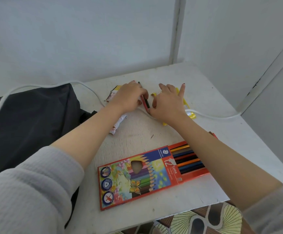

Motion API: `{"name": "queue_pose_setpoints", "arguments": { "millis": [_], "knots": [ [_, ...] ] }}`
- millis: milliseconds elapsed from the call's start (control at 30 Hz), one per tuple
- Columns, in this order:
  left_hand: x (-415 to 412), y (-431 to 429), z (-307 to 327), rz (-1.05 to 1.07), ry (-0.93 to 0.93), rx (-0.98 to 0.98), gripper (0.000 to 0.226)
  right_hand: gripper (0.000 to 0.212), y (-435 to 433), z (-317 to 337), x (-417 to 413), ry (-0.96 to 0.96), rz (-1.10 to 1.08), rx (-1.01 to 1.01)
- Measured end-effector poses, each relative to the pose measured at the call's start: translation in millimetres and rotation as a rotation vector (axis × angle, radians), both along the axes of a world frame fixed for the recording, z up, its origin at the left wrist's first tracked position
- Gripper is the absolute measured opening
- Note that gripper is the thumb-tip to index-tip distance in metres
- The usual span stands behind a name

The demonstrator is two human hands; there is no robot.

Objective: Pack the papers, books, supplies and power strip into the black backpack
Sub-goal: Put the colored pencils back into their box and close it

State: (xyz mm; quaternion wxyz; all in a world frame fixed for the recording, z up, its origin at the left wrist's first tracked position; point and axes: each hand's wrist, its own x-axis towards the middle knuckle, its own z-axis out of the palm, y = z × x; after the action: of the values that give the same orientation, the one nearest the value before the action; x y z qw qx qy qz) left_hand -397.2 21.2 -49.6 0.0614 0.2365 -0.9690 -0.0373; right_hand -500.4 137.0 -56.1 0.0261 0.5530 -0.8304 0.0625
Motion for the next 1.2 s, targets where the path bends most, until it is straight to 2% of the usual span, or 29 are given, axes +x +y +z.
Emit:
{"name": "queue_pose_setpoints", "arguments": {
  "millis": [200,300,367,500,633,700,800,867,1000,1100,1200],
  "knots": [
    [1,0,-1,-0.056,0.031,-0.009,0.021,0.026,3,1,5,0.087,-0.023,0.036],
    [1,0,1,-0.057,0.059,-0.005,0.028,0.031,5,4,3,-0.026,-0.104,-0.039],
    [3,3,2,-0.033,0.099,0.020,0.039,0.021,9,7,-2,-0.155,-0.148,-0.228],
    [6,6,2,0.039,0.156,0.119,0.047,0.010,28,24,-15,-0.592,-0.230,-0.672],
    [2,2,2,-0.003,0.014,0.127,0.020,0.004,63,45,-19,-0.923,-0.270,-1.097],
    [0,3,4,-0.013,-0.034,0.098,0.016,0.004,85,51,-17,-0.997,-0.288,-1.224],
    [-1,4,5,-0.052,-0.008,0.033,0.013,0.007,119,53,-12,-1.014,-0.347,-1.258],
    [-1,5,5,-0.071,0.110,-0.005,0.010,0.008,138,50,-10,-0.996,-0.397,-1.238],
    [-7,19,18,-0.041,0.515,-0.007,0.011,0.010,169,43,-6,-0.830,-0.483,-1.178],
    [-16,47,40,0.020,0.824,0.239,0.009,0.003,189,37,-3,-0.705,-0.509,-1.163],
    [-23,85,62,-0.002,0.968,0.489,0.013,0.009,201,33,0,-0.632,-0.501,-1.149]
  ]
}}
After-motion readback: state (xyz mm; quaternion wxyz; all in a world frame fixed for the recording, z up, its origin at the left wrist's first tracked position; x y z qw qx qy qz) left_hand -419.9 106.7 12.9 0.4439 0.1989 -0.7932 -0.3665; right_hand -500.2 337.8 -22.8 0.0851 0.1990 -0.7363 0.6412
